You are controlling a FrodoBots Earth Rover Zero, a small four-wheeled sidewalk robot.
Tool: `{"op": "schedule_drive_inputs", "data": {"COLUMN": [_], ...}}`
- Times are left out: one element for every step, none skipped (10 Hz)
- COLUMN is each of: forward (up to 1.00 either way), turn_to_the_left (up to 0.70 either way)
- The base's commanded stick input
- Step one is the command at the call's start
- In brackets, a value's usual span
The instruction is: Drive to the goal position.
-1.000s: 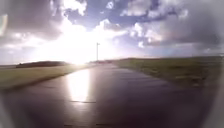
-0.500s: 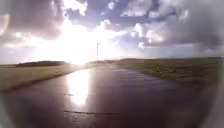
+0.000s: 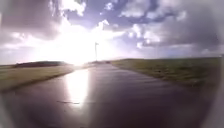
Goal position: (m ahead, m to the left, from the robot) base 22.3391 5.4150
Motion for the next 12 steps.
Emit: {"op": "schedule_drive_inputs", "data": {"forward": [0.70, 0.70, 0.70, 0.70, 0.70, 0.70, 0.70, 0.70, 0.70, 0.70, 0.70, 0.70], "turn_to_the_left": [0.00, 0.00, 0.00, 0.00, 0.00, 0.00, 0.00, 0.00, 0.00, 0.00, 0.00, 0.00]}}
